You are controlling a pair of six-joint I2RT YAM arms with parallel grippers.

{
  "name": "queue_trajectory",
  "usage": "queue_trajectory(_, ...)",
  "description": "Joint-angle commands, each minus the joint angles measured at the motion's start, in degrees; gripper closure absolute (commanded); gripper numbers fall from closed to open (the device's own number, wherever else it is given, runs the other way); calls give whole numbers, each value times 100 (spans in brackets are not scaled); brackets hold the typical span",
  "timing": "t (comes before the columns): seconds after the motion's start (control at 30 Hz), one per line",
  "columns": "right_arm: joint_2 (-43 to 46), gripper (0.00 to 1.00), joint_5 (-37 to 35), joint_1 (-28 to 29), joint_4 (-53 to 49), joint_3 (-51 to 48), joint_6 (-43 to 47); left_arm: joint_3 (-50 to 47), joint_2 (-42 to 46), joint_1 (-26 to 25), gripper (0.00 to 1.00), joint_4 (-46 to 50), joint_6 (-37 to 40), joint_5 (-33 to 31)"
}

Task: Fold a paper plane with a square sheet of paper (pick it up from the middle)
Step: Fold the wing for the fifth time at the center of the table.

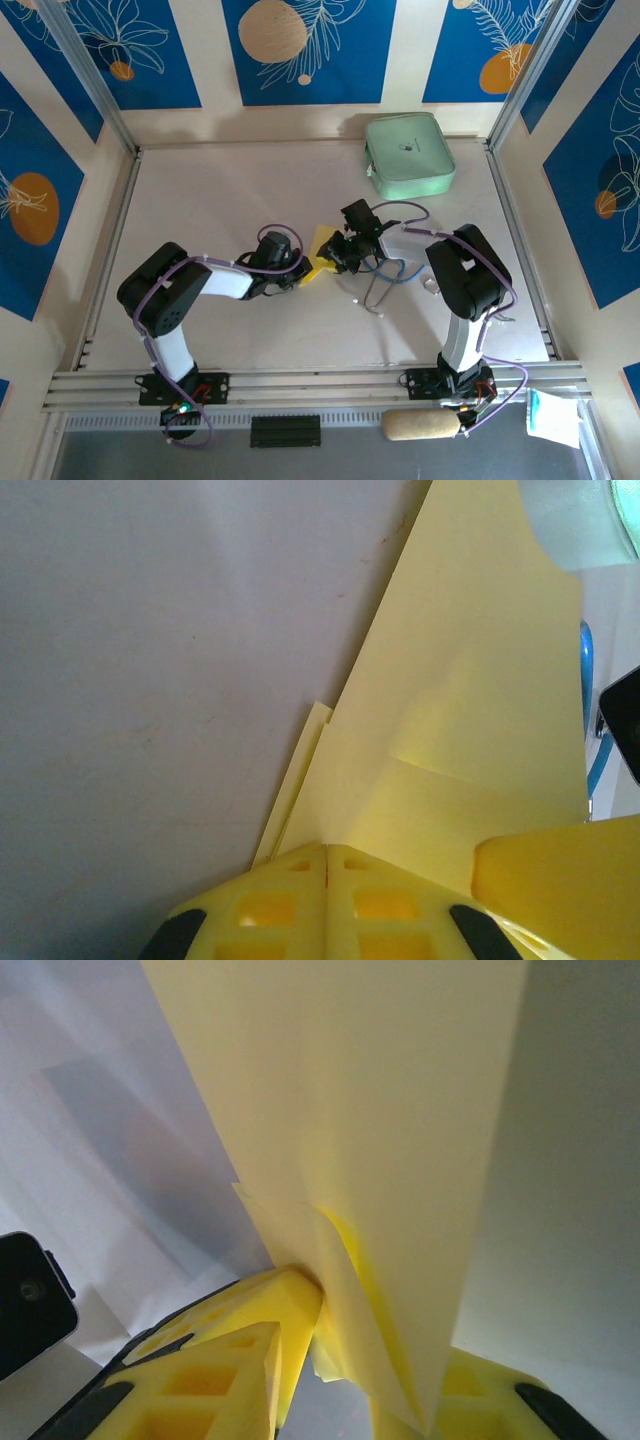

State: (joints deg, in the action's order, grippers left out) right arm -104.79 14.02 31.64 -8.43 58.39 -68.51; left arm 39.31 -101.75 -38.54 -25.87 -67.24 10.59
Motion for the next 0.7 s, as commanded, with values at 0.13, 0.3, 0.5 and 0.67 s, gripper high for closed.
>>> queue_trajectory(0.13, -243, 74, 129, -146, -177, 175, 237, 15, -119, -32, 97, 635, 53, 105)
queue_trajectory(0.3, -265, 77, 100, -257, -60, 184, 387, 7, -81, 12, 97, 698, 121, 184)
queue_trajectory(0.5, -322, 87, 320, -351, 118, 213, 500, 60, -27, 68, 96, 728, 266, 335)
queue_trajectory(0.67, -322, 98, 220, -330, -236, 303, 569, 257, 230, 141, 89, 885, 825, 466)
